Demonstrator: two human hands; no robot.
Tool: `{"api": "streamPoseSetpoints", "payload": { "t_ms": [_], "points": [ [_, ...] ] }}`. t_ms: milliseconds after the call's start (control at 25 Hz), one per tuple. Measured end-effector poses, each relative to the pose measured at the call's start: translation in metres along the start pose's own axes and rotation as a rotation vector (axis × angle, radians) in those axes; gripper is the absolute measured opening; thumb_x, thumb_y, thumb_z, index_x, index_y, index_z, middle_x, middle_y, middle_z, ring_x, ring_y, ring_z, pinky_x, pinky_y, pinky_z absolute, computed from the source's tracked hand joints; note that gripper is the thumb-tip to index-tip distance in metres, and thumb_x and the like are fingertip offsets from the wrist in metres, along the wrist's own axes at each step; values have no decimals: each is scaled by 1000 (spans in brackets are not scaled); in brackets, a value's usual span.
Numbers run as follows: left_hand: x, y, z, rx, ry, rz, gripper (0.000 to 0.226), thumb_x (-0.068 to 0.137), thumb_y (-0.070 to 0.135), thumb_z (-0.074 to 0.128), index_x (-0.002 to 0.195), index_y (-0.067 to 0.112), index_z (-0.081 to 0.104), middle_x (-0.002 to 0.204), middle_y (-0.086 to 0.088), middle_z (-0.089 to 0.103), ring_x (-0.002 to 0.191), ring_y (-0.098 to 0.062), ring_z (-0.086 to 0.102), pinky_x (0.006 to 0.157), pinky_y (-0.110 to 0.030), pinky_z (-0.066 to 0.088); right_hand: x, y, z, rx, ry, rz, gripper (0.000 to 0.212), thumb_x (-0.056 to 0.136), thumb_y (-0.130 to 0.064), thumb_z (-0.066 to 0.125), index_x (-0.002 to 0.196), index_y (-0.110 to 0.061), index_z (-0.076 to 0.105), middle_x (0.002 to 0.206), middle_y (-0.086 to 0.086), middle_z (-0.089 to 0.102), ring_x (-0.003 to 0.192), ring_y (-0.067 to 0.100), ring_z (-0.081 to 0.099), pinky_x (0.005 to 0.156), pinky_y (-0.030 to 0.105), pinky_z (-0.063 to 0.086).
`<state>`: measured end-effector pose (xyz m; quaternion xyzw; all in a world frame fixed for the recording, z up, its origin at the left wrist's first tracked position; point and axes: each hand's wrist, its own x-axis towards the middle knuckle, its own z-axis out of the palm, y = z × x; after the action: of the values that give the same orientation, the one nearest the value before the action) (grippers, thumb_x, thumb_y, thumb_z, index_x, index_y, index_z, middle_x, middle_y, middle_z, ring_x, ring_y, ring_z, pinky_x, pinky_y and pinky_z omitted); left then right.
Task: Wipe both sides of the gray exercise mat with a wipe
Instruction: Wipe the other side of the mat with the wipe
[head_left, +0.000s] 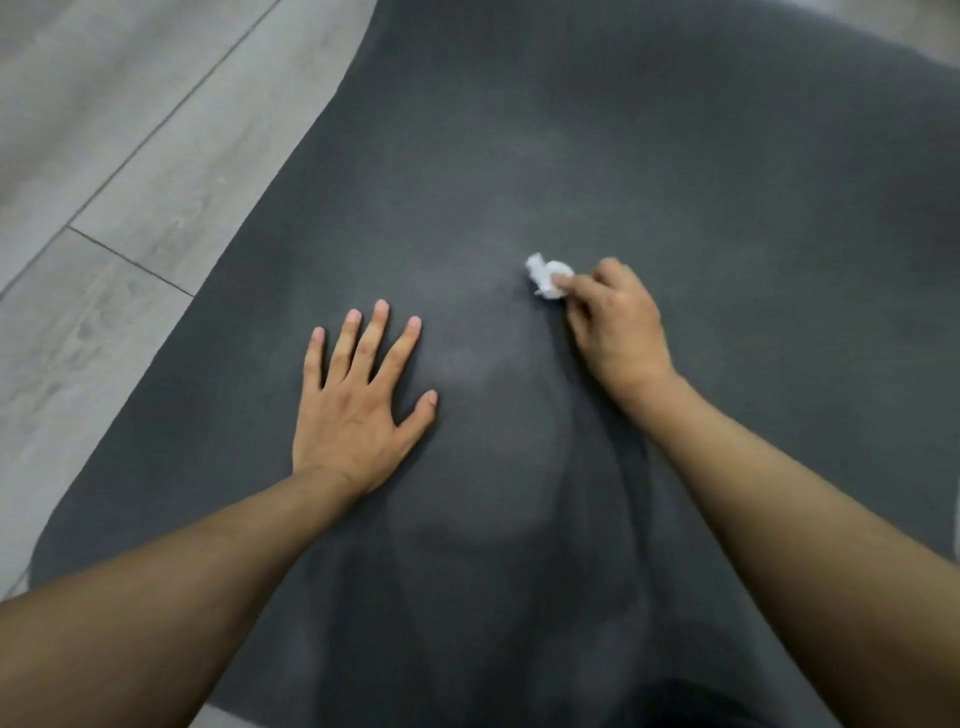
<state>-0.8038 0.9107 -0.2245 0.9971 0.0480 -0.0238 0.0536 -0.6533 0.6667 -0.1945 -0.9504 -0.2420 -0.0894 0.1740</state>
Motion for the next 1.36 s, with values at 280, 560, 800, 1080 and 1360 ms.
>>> {"api": "streamPoseSetpoints", "payload": {
  "t_ms": [280,560,800,1080,1360],
  "points": [
    [-1,2,2,-17,32,5,74,94,61,33,160,29,24,168,-7,19,155,-31,15,125,-55,7,-21,-3,0,-45,108,319,25,80,-9,56,99,-13,72,84,15,54,72,35,52,62,40,42],
    [17,98,-16,-127,65,134,61,81,21,48,142,15,50,153,-17,42,142,-41,37,116,-60,26,-65,61,-36,-135,84,224,25,78,-5,63,100,-13,72,78,12,53,67,32,50,59,38,40],
    [37,206,-1,-70,-39,471,64,90,45,39,151,26,45,157,-12,41,145,-38,36,118,-56,26,-137,199,-105,-231,227,790,26,84,-10,51,102,-11,70,86,17,52,75,38,53,65,43,42],
    [38,225,13,3,-37,473,66,94,51,37,156,26,39,161,-13,35,149,-37,31,121,-58,20,-137,239,-107,-253,51,243,27,88,-12,57,111,-15,70,82,13,52,72,33,51,63,42,44],
    [39,218,13,-7,-79,496,65,99,53,31,159,28,32,166,-9,29,152,-35,27,123,-56,19,-125,255,-116,-276,207,820,29,90,-16,48,108,-15,71,93,18,55,83,40,55,73,44,45]
  ]
}}
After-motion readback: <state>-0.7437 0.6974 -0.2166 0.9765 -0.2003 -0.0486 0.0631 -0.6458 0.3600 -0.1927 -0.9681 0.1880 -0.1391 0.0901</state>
